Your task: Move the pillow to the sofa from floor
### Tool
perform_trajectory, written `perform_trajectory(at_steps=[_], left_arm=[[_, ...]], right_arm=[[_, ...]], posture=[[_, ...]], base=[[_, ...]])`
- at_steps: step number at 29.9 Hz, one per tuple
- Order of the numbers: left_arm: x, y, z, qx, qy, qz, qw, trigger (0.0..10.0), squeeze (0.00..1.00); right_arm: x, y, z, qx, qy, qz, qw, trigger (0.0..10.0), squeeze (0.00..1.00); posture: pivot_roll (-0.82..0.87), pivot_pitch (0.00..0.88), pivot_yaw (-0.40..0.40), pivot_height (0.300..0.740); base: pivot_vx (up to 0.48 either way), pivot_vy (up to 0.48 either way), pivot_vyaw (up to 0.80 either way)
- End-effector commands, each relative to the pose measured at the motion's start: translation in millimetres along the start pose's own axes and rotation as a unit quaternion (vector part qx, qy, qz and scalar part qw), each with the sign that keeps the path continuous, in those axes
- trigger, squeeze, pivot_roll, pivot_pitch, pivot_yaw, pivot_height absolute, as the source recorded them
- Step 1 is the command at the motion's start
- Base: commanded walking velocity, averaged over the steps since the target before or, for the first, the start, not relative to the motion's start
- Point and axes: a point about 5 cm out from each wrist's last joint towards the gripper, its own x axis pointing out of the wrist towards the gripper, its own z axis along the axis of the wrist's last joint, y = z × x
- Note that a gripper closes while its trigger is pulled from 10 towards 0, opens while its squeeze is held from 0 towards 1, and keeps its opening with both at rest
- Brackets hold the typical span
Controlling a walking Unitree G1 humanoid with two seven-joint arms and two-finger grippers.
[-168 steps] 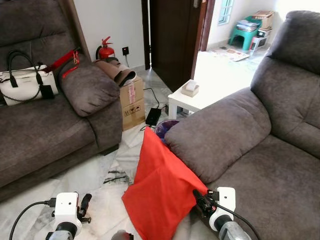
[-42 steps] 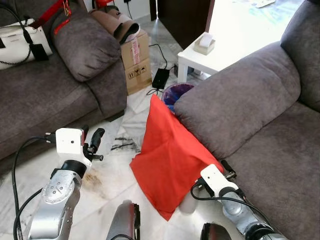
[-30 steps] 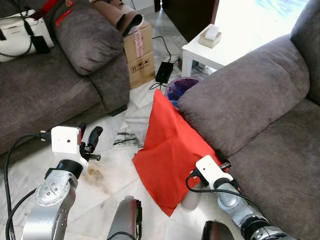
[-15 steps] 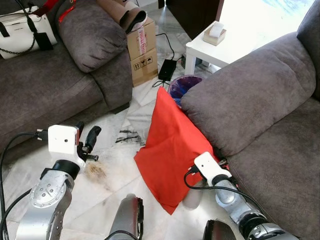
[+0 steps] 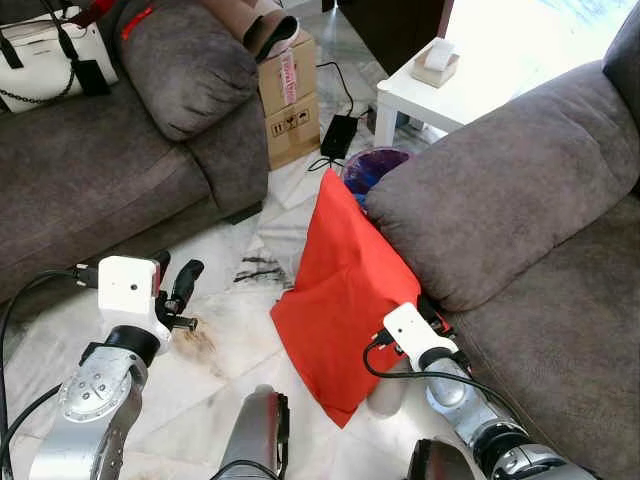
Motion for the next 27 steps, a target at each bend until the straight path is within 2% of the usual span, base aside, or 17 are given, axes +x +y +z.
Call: perform_trajectory(at_steps=[1, 24, 27], left_arm=[[-4.9, 0.3, -0.5, 0.0, 0.004, 0.0, 1.0, 10.0, 0.0], [-2.4, -1.3, -1.6, -0.014, -0.003, 0.009, 1.0, 10.0, 0.0], [-1.3, -1.1, -4.2, -0.015, -0.002, 0.013, 1.0, 10.0, 0.0]], right_arm=[[-2.3, 8.1, -1.3, 0.008, 0.002, 0.014, 1.0, 0.0, 0.0], [-2.6, 9.6, -1.6, 0.003, -0.001, 0.039, 0.999, 0.0, 0.0], [-3.7, 12.6, -4.6, 0.014, 0.011, 0.054, 0.998, 0.0, 0.0]], posture=[[0.31, 0.338, 0.089, 0.621], [0.31, 0.323, 0.054, 0.621], [0.29, 0.305, 0.04, 0.621]], base=[[0.0, 0.0, 0.0], [0.0, 0.0, 0.0], [0.0, 0.0, 0.0]])
